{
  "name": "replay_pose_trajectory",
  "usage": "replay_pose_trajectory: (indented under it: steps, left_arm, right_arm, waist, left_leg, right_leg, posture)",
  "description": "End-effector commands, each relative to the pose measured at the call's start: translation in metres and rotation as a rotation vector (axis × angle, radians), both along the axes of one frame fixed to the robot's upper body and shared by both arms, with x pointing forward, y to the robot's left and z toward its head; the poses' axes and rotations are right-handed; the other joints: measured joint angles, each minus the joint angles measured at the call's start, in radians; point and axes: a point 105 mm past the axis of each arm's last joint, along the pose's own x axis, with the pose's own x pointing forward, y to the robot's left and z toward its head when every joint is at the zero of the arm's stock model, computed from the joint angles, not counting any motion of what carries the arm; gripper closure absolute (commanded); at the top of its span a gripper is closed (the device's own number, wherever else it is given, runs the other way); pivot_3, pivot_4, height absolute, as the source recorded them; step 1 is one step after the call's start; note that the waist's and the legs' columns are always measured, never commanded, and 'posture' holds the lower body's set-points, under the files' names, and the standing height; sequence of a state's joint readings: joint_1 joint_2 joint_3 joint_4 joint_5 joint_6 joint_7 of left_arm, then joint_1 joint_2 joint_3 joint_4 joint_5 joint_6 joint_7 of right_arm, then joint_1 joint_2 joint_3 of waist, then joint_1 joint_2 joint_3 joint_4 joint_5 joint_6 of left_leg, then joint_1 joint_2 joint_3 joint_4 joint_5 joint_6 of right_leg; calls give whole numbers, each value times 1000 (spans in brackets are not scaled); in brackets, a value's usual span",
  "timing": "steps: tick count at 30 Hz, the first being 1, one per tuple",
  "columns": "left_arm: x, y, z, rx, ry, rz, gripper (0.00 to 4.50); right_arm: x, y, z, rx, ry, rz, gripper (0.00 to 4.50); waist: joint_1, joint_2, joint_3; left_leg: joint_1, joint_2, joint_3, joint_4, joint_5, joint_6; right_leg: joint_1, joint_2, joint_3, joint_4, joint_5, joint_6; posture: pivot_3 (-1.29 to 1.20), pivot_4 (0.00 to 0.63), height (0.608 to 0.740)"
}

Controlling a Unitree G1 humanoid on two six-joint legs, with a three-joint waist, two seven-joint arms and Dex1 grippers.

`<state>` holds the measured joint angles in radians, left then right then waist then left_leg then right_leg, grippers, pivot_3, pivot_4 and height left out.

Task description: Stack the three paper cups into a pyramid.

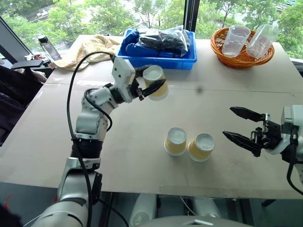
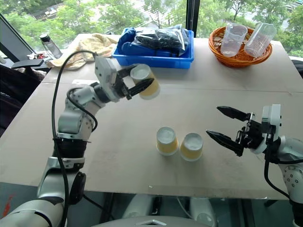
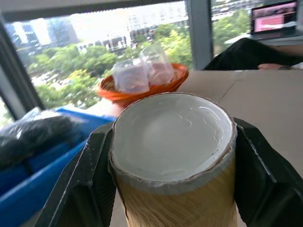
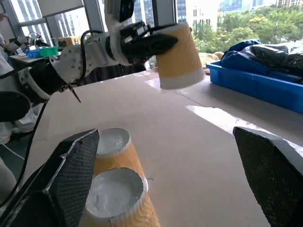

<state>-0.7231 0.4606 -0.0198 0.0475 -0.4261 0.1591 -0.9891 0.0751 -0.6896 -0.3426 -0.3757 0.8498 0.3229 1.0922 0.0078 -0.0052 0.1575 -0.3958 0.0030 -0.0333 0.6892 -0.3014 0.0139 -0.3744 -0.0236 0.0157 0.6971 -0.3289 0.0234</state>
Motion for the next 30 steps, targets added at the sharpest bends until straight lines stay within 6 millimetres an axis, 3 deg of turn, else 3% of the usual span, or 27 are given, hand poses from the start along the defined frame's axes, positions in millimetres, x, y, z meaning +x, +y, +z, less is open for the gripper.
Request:
replay_pose_trajectory:
  steps: [1,4,8,16,30]
  left_arm:
    - [-24,-32,-1,32,44,-209,1977]
    - [-42,-53,-5,75,76,-352,1977]
    - [-58,-64,-20,153,116,-452,1977]
    - [-66,-64,-36,212,157,-504,1977]
    - [-85,-60,-35,187,202,-573,1977]
  right_arm:
    - [-12,-4,3,-16,-19,26,0]
    - [-18,-2,4,-8,-25,30,0]
    - [-26,0,1,-29,-43,19,0]
    - [-36,-3,-8,-76,-52,16,0]
    - [-32,-6,-11,-53,-42,10,0]
  waist:
    - [-3,1,0]
    - [-10,0,0]
    - [-20,0,0]
    - [-18,0,0]
    - [-18,0,0]
  left_leg:
    - [0,0,0,0,0,0]
    - [0,1,-1,0,0,0]
    - [0,1,0,0,0,0]
    - [0,1,0,0,0,0]
    - [1,1,-1,1,0,0]
  right_leg:
    - [0,0,0,0,0,0]
    - [0,2,0,1,0,0]
    - [0,2,1,1,0,0]
    - [0,2,1,1,0,0]
    - [0,2,1,1,0,0]
  posture:
    - [0,150,740]
    - [0,150,740]
    - [0,150,740]
    - [0,150,740]
    - [0,150,740]
